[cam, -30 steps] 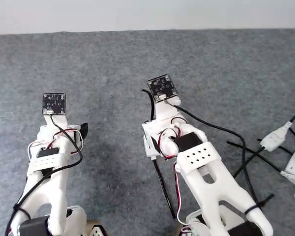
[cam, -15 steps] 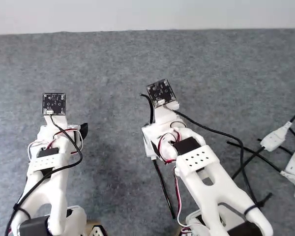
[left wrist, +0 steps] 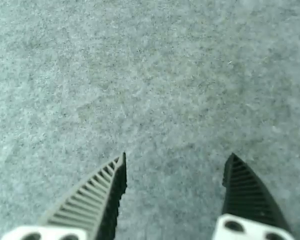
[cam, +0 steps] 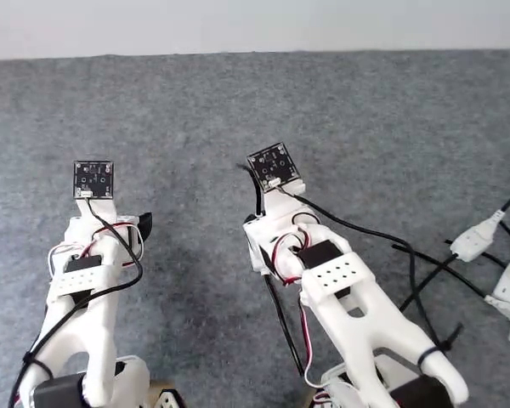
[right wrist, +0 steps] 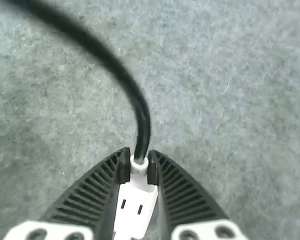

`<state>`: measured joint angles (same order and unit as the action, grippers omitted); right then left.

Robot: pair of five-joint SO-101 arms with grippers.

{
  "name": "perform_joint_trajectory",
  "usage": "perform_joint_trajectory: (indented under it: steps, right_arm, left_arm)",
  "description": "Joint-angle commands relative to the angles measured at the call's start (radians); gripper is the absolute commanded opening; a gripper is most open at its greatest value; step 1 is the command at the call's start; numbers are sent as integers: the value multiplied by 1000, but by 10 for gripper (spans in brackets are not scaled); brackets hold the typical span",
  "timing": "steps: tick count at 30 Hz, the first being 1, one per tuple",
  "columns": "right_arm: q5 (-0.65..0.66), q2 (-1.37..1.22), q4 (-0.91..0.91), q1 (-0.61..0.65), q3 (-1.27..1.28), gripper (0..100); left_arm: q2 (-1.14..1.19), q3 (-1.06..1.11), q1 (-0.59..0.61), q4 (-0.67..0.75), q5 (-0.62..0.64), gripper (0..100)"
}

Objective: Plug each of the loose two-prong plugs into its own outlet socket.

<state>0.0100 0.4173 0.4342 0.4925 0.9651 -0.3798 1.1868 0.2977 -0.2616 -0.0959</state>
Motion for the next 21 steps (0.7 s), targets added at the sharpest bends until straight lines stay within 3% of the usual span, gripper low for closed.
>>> perform_joint_trajectory:
  steps: [1, 21]
  right_arm:
    - [31, -22, -25, -13, -21, 9]
    - [34, -30, -10, -65, -32, 9]
  left_arm:
    - [-28, -7, 5, 31, 8, 295]
    - [-28, -7, 5, 31, 8, 295]
